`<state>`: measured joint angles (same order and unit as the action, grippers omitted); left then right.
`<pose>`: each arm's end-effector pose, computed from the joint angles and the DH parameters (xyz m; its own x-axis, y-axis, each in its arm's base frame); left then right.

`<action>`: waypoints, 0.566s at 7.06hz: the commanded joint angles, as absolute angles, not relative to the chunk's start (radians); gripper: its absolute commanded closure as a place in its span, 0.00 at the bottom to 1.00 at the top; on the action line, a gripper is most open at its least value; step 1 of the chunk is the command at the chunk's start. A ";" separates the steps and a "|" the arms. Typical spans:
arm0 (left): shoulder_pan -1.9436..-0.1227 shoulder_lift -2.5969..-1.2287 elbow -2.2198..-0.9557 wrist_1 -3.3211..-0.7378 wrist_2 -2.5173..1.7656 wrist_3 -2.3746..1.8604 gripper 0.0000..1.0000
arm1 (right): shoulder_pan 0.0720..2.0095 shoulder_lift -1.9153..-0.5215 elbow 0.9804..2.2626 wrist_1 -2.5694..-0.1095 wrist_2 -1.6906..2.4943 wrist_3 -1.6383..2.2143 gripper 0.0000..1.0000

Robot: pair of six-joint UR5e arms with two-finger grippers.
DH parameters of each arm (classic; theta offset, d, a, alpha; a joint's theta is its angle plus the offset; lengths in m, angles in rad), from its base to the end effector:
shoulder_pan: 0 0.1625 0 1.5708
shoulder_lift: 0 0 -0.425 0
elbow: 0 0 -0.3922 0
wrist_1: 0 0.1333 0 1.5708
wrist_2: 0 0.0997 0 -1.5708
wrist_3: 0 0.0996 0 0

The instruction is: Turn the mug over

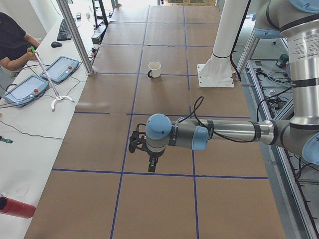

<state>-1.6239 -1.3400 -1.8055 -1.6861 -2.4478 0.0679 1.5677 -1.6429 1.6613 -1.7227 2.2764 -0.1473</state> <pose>-0.0780 -0.3980 0.6261 0.6455 0.1245 -0.7535 0.0089 0.9853 0.1704 0.0673 -0.4504 0.6676 0.7528 -0.0624 0.6553 0.1148 0.9927 -0.0373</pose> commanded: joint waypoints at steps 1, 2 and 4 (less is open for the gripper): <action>-1.671 -1.369 -1.787 -1.684 -2.448 0.090 0.00 | 1.568 -1.643 1.661 -1.723 2.276 -0.147 0.00; -1.664 -1.437 -1.742 -1.662 -2.448 0.094 0.00 | 1.568 -1.643 1.661 -1.723 2.276 -0.147 0.00; -1.652 -1.512 -1.685 -1.660 -2.421 0.094 0.00 | 1.568 -1.643 1.661 -1.723 2.276 -0.147 0.00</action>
